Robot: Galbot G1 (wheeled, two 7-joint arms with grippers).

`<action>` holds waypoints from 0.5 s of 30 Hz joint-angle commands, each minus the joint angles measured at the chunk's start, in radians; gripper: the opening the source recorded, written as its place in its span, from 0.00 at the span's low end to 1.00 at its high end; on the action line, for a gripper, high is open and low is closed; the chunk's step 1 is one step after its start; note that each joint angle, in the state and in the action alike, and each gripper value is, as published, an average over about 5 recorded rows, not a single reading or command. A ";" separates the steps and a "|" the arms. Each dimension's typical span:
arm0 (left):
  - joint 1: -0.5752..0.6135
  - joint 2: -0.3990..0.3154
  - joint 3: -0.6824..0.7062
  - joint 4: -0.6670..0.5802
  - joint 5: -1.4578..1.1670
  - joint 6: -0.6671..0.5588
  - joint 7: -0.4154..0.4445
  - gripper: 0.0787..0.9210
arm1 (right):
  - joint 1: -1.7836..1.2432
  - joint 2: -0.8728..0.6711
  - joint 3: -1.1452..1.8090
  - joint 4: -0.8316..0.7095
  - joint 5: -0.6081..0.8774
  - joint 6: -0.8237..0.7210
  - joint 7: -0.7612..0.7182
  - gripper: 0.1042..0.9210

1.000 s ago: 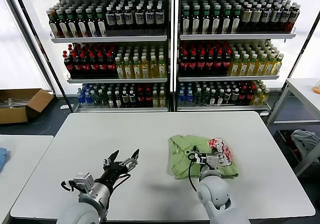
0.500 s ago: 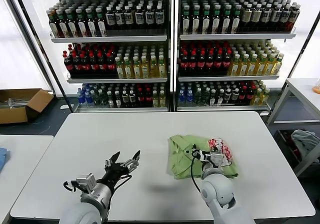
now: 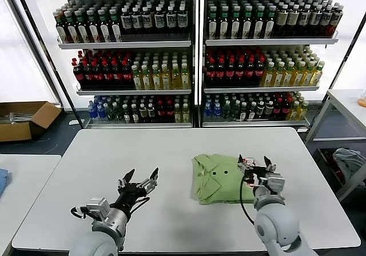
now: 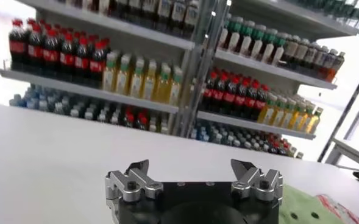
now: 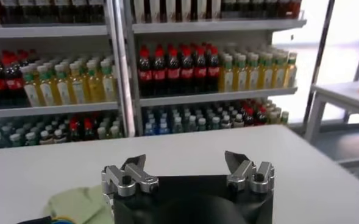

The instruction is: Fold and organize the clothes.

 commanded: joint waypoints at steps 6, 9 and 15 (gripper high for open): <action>0.011 -0.025 -0.048 -0.001 0.160 -0.168 0.013 0.88 | -0.189 -0.038 0.160 0.129 -0.077 0.059 -0.126 0.88; 0.026 -0.022 -0.056 -0.016 0.183 -0.175 0.020 0.88 | -0.179 -0.030 0.143 0.142 -0.092 0.048 -0.125 0.88; 0.032 -0.010 -0.084 -0.015 0.158 -0.171 0.015 0.88 | -0.160 -0.036 0.139 0.132 -0.107 0.018 -0.115 0.88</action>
